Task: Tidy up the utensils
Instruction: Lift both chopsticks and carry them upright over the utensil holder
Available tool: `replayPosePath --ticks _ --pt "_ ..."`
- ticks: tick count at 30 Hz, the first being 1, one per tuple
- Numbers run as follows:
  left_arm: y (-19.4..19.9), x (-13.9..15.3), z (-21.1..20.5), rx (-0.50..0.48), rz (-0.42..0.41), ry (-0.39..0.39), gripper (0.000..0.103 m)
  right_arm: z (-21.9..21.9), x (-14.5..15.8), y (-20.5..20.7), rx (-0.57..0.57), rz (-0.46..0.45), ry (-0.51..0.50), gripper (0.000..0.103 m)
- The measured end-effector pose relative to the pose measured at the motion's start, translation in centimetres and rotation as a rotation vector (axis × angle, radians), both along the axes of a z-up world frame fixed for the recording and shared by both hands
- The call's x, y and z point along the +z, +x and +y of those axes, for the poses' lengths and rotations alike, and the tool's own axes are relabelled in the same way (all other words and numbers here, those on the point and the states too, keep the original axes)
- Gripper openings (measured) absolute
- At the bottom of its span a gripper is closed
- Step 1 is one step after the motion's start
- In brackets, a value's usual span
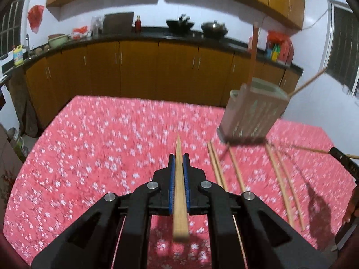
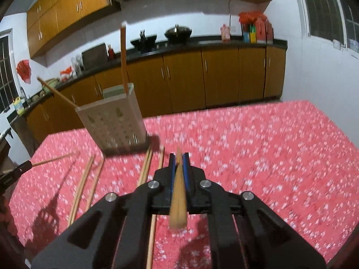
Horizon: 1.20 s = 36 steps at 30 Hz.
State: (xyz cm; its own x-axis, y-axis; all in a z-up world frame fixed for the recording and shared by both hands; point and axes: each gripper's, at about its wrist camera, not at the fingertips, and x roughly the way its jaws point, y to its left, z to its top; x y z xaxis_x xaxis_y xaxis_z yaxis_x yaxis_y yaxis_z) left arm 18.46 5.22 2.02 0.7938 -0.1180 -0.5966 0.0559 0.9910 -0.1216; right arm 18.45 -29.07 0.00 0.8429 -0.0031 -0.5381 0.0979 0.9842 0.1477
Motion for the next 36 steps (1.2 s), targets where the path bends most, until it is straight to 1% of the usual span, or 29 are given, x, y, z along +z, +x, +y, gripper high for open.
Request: replayPosePath --ticks 5,11,14,17,21,25,27,31,33,34,36 --pt "-0.3 2.2 0.3 0.013 -0.067 -0.031 0.008 0.0 1.8 -0.4 -0.002 -0.062 -0.011 0.008" --pt "-0.3 3.8 0.4 0.011 -0.106 -0.036 0.008 0.2 2.9 -0.3 -0.004 -0.089 -0.021 0.008" --pt "-0.2 4.6 0.2 -0.006 -0.122 -0.038 0.007 0.5 4.1 -0.3 0.011 -0.114 -0.014 0.007" --pt "-0.3 6.2 -0.3 -0.036 -0.154 -0.04 0.007 0.9 6.5 -0.6 0.049 -0.158 0.006 0.007" --pt "-0.6 8.8 -1.7 -0.089 -0.205 -0.052 0.007 1.8 10.5 -1.0 0.141 -0.217 0.054 0.007" --pt "-0.7 11.4 -3.9 -0.135 -0.276 -0.061 0.007 3.0 13.6 -1.1 0.193 -0.27 0.054 0.007" --pt "-0.5 12.6 -4.7 -0.142 -0.316 -0.061 0.007 3.6 14.8 -0.6 0.199 -0.284 0.05 0.008" --pt "0.5 14.9 -6.2 -0.127 -0.385 -0.08 0.007 4.5 16.0 1.3 0.204 -0.275 0.026 0.007" --pt "1.3 16.2 -6.9 -0.11 -0.433 -0.093 0.007 4.9 16.3 2.6 0.209 -0.257 0.012 0.007" --pt "1.7 16.7 -7.3 -0.098 -0.461 -0.088 0.007 5.1 16.2 3.4 0.212 -0.237 0.006 0.007" --pt "2.5 17.1 -7.8 -0.085 -0.487 -0.09 0.007 5.3 15.9 5.2 0.217 -0.192 0.004 0.007"
